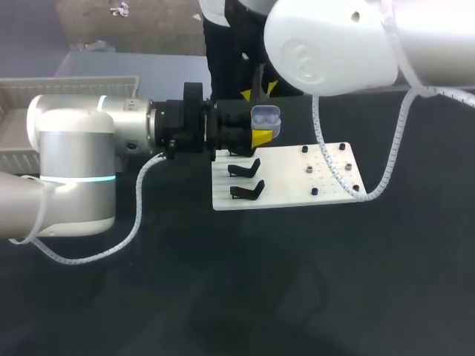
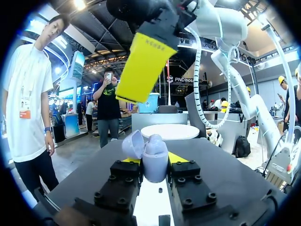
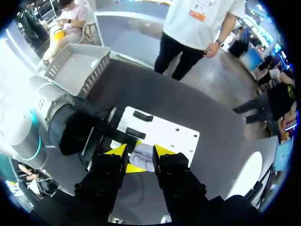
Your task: Pick up each earbud case from the left stands, insert the matching earbuds, close the lid, and place the case in the box.
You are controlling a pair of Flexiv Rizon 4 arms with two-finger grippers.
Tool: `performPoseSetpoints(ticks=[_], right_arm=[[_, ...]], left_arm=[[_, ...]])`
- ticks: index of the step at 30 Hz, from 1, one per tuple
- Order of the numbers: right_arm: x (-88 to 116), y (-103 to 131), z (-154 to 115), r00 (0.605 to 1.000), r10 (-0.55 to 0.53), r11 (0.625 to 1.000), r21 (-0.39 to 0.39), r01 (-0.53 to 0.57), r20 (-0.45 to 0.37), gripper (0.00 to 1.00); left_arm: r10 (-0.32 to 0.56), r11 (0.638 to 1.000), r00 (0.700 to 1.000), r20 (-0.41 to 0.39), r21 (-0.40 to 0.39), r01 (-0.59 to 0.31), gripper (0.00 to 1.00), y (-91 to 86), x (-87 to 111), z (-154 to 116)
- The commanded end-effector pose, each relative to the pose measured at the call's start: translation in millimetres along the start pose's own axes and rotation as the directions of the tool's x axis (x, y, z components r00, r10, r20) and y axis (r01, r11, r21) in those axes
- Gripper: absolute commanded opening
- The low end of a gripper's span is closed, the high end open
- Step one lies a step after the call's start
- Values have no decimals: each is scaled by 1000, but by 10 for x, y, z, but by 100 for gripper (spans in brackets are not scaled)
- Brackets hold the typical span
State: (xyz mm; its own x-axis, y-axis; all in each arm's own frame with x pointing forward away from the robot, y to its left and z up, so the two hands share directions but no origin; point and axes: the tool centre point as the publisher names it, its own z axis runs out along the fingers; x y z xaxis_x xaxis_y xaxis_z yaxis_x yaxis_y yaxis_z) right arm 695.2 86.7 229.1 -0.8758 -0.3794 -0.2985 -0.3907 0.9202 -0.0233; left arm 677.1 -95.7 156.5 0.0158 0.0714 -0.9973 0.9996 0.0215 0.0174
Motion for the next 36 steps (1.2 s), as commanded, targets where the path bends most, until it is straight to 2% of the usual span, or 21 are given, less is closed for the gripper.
performPoseSetpoints(ticks=[1,5,8,10,12,19,36], right_arm=[[-100,-118,171,999,32,999,-17,-31,22,35],[-168,-254,356,997,77,997,-14,-77,14,34],[-171,-313,470,995,95,995,-10,-95,-8,27],[-151,-318,507,995,95,995,-5,-95,-21,29],[-129,-321,506,995,98,995,1,-98,-20,31],[-1,-337,492,992,121,993,4,-121,-28,29],[229,-267,407,988,151,989,4,-150,-22,35]], left_arm=[[4,1000,1000,5,-5,-4,0,-11,9,0],[4,1000,1000,5,-5,-4,0,-11,9,0],[4,1000,1000,5,-5,-4,0,-11,9,0],[4,1000,1000,5,-5,-4,0,-11,9,0],[4,1000,1000,5,-5,-4,0,-11,9,0],[4,1000,1000,5,-5,-4,0,-11,9,0],[4,1000,1000,5,-5,-4,0,-11,9,0]])
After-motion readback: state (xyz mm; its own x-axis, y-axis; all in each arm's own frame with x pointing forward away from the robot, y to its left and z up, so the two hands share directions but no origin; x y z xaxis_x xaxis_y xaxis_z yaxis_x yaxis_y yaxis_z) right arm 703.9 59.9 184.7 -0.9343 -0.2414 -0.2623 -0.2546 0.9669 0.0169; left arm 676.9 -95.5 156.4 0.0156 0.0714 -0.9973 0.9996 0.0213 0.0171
